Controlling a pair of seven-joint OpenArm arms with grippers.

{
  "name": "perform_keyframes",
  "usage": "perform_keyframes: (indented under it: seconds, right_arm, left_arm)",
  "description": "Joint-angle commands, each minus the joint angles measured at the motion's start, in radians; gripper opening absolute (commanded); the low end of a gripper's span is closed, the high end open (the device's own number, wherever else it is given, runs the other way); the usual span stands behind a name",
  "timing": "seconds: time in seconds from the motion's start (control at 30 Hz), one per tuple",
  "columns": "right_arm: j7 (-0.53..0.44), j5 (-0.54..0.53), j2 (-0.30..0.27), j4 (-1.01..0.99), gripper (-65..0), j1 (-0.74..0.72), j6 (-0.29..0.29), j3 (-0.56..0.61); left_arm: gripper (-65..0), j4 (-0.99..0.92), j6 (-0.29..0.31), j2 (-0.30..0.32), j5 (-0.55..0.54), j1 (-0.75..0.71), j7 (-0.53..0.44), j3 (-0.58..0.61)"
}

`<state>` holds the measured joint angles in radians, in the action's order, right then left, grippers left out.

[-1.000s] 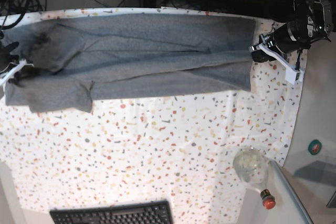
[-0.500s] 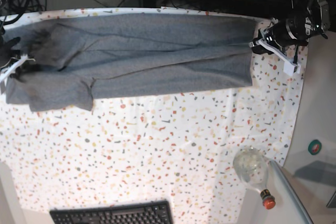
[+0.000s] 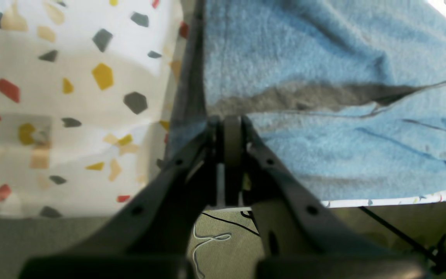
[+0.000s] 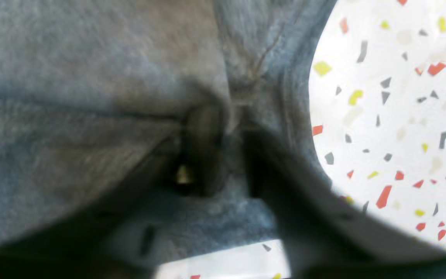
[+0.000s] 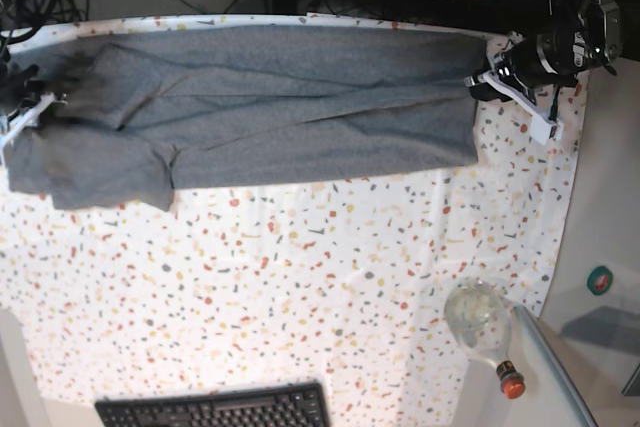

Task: Layout the t-shirt on the table in an organized manner, then fold the t-shirt properly
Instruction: 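Regrip the ends of the folded grey strip with both grippers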

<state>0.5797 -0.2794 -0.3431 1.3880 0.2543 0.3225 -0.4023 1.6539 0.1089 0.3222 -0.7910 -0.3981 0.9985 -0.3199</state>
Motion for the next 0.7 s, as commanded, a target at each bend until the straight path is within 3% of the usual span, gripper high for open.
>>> perform_keyframes:
  seconds: [0.0,0.07,0.17,0.27,0.37,0.43,0.5,0.57,0.63,0.67]
  right_arm:
    - [-0.017,-0.007,-0.02,0.037,-40.4,-0.006,-0.003,-0.017]
    - [-0.014,-0.007,-0.001,0.072,-34.5,0.0,-0.004,-0.059]
    - [0.0,-0.001,0.083,0.161,-33.2,0.018,-0.004,-0.188]
    - [0.046,-0.001,0.114,0.228,-33.2,0.015,-0.004,-0.237]
    - [0.047,-0.001,0.112,0.219,-33.6,-0.029,-0.004,-0.237]
    - [0.047,-0.001,0.112,0.192,-33.8,-0.062,-0.004,-0.237]
    - [0.044,-0.001,0.112,0.15,-36.5,-0.106,-0.004,-0.237]
    - [0.043,-0.001,0.111,0.09,-47.1,-0.152,-0.004,-0.237]
    - [0.043,-0.001,0.111,0.031,-65.0,-0.203,-0.003,-0.237]
    - [0.043,-0.001,0.111,0.006,-65.0,-0.226,-0.003,-0.237]
  left_arm:
    - [-65.0,0.018,0.007,0.015,-0.011,-0.003,-0.008,-0.008]
    - [-61.5,0.018,0.005,0.015,-0.011,-0.005,-0.007,-0.014]
    - [-38.5,0.027,0.005,0.01,-0.018,-0.035,-0.007,-0.088]
    - [-19.3,0.085,0.005,0.01,-0.018,-0.054,-0.007,-0.13]
    - [-11.4,0.185,0.005,0.008,-0.018,-0.063,-0.007,-0.126]
    - [-12.7,0.226,0.005,-0.027,-0.014,-0.055,-0.007,-0.124]
    - [-20.6,0.231,0.005,-0.065,-0.011,-0.025,-0.008,-0.124]
    - [-36.7,0.208,0.005,-0.096,0.0,0.038,-0.008,-0.123]
    - [-61.2,0.151,0.005,-0.123,0.049,0.109,-0.008,-0.123]
    - [-65.0,0.119,0.005,-0.136,0.077,0.141,-0.008,-0.123]
